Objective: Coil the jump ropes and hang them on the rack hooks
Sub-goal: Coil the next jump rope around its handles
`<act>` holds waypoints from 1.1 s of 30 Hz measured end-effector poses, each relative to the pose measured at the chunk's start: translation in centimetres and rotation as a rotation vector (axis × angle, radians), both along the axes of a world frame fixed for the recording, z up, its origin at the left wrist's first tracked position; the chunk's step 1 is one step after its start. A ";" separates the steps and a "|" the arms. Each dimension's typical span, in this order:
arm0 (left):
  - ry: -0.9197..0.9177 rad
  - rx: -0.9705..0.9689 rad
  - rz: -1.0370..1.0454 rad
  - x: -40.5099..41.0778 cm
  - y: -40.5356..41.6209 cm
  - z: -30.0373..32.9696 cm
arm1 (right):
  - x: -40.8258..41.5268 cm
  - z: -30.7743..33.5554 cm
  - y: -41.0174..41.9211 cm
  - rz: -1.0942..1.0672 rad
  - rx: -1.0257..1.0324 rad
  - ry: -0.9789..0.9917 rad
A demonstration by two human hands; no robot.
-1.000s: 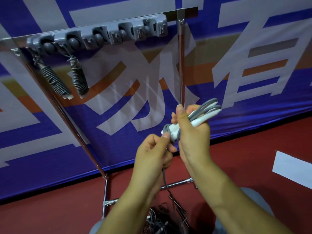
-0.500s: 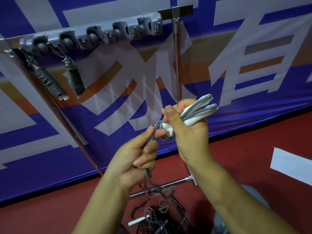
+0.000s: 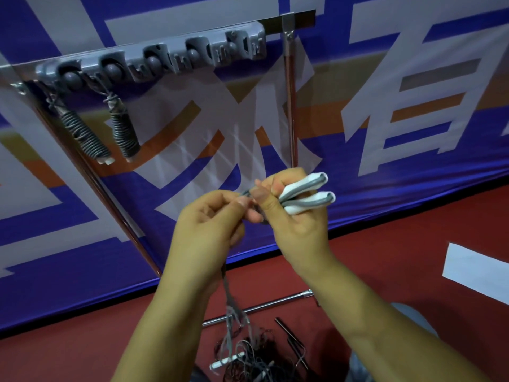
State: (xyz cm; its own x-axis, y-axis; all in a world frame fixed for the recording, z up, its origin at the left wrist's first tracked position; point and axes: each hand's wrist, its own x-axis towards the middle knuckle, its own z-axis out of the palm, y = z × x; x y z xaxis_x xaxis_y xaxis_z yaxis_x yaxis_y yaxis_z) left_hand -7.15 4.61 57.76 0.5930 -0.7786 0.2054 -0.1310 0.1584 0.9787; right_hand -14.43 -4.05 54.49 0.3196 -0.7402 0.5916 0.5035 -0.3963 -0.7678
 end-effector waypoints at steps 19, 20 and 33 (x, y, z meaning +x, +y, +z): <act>-0.415 0.096 0.287 -1.6 -1.4 -1.8 | -0.4 -0.1 1.1 0.076 0.167 -0.152; -0.463 0.096 0.298 -1.7 -1.3 -2.0 | -0.4 -0.1 1.2 0.056 0.164 -0.150; 0.445 -0.026 -0.059 -3.8 -0.5 -3.5 | -0.8 1.5 0.5 -0.041 0.414 -0.321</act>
State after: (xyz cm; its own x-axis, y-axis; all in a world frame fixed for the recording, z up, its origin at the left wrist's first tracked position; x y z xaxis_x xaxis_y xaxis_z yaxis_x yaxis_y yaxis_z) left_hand -10.91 4.12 54.30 0.5832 -0.8113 -0.0395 0.3118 0.1787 0.9332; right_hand -15.24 -3.55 56.00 0.1358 -0.9410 0.3101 0.7295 -0.1169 -0.6739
